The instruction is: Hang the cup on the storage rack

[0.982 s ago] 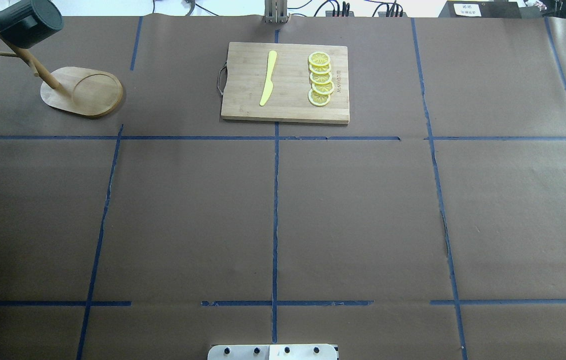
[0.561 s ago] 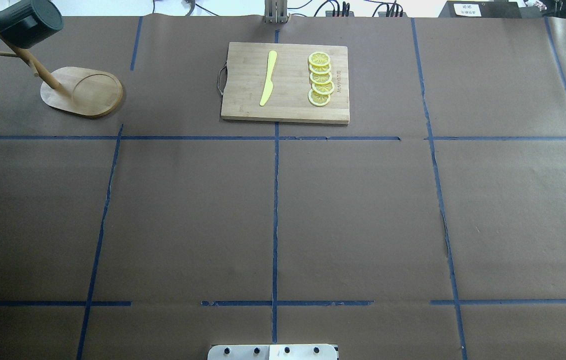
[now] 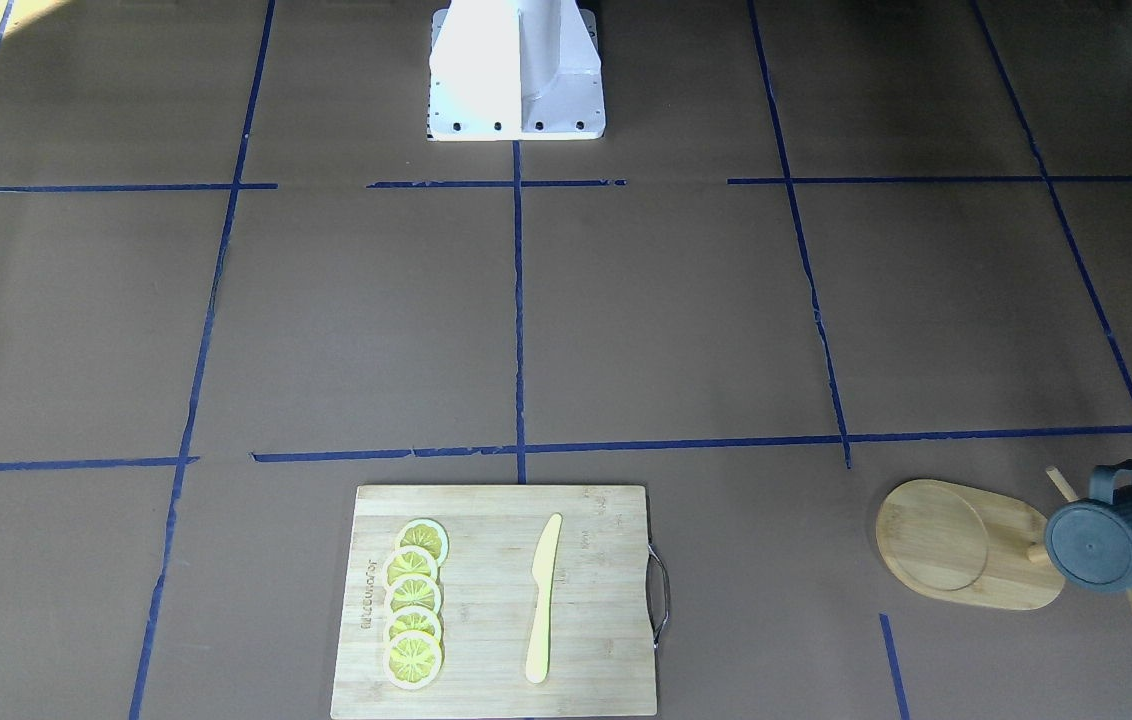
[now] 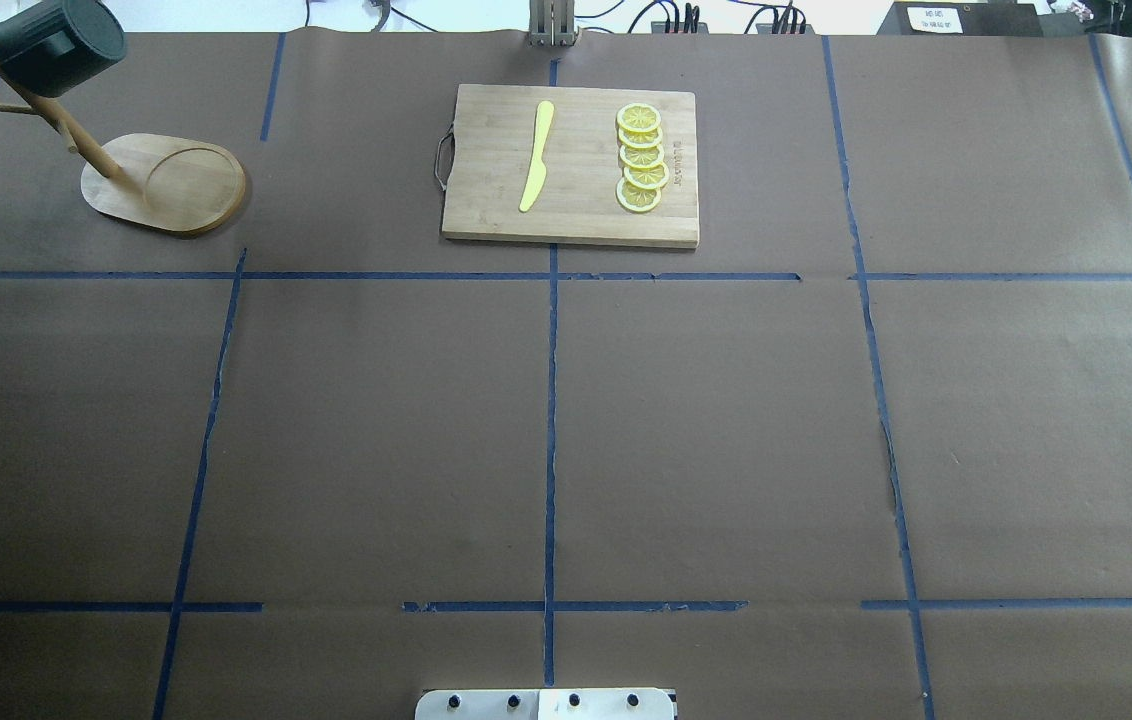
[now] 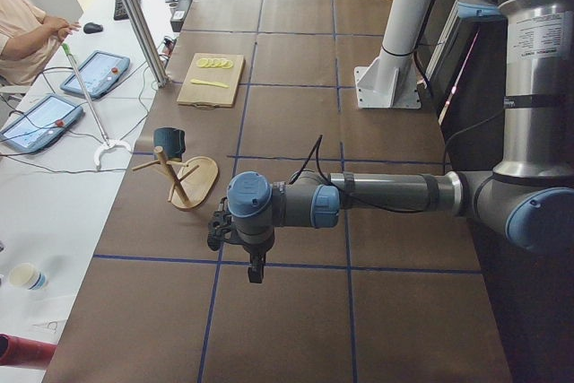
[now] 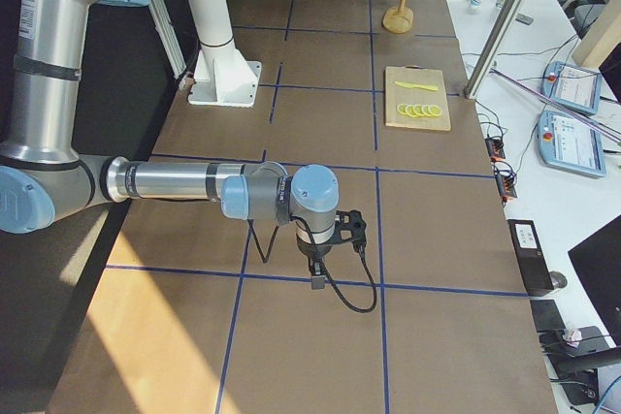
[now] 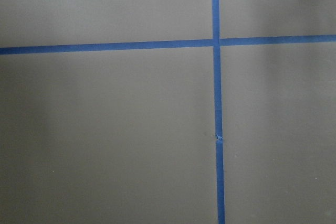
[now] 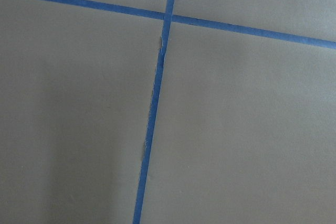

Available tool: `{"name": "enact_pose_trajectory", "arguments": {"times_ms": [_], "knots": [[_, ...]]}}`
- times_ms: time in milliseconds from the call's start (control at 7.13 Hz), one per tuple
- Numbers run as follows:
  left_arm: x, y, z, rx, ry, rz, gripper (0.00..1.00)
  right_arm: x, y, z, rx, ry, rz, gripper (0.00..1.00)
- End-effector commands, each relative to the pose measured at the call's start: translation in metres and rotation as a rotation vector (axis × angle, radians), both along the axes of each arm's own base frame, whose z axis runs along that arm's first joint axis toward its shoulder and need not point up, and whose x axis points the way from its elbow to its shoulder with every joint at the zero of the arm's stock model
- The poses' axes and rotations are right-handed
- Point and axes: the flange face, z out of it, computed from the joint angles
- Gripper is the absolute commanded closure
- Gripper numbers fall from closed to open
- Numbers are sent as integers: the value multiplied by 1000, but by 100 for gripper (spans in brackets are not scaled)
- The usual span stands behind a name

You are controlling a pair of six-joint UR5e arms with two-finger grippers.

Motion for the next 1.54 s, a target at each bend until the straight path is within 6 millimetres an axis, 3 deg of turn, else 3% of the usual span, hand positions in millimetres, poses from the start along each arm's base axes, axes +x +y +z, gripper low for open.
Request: {"name": "enact_pose_trajectory", "arguments": {"times_ms": [0, 140, 1402], "knots": [[0, 5, -6, 26, 1, 1, 0, 0, 1, 1, -7, 0, 1, 2], [2, 11, 3, 5, 0, 4, 0, 0, 3, 3, -12, 0, 0, 1], [1, 23, 7, -7, -3, 4, 0, -1, 8, 8, -24, -6, 0, 0]]}}
